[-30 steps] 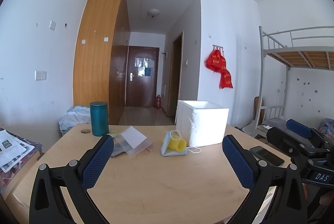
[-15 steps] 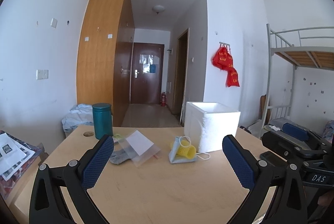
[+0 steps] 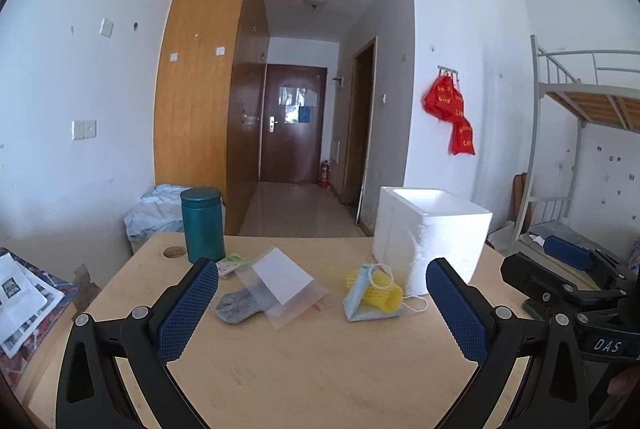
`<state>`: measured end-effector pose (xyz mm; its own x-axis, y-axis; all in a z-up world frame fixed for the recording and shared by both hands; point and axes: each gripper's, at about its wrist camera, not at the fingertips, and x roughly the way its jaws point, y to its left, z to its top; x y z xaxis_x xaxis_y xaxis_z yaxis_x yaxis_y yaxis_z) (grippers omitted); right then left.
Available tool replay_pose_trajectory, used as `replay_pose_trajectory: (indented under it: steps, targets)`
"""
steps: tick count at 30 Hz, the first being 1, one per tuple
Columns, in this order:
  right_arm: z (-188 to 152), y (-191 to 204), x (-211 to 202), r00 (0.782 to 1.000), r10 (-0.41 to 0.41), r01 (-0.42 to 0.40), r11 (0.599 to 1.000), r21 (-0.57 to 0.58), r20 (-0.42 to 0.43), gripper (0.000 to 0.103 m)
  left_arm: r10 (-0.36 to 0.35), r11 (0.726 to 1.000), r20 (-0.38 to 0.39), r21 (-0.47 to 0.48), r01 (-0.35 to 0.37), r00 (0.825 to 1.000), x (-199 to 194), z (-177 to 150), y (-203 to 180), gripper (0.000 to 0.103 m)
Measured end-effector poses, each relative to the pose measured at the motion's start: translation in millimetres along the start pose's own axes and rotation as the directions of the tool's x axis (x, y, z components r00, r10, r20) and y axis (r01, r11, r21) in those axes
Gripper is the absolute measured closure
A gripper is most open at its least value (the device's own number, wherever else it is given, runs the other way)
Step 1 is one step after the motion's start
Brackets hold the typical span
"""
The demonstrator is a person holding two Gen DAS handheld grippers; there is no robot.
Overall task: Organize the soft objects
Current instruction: 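Move both tools forward toward the plastic bag and the blue mask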
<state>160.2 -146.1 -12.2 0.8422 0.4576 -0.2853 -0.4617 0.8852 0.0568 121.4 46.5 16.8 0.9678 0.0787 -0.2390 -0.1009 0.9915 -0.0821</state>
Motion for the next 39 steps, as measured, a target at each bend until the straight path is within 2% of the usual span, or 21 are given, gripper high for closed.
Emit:
replay_pose_trajectory:
  steps: [19,30,39]
  targets:
    - [5,3,70,0.991,0.03,-0.03,1.0,0.001,-0.132,0.0,0.051,0.998,-0.11,-0.02,-0.053,0.993,64,2,28,0.0]
    - [10,1,102,0.982,0.041,-0.047,0.999,-0.025,-0.187,0.0,0.084,0.995,-0.191,-0.034,-0.092,0.978,103,5,43,0.0]
    - [8,2,130,0.971,0.041,-0.05,0.998,-0.032,-0.237,0.0,0.08,0.992,-0.248,-0.076,-0.101,0.965,129,-1,62,0.0]
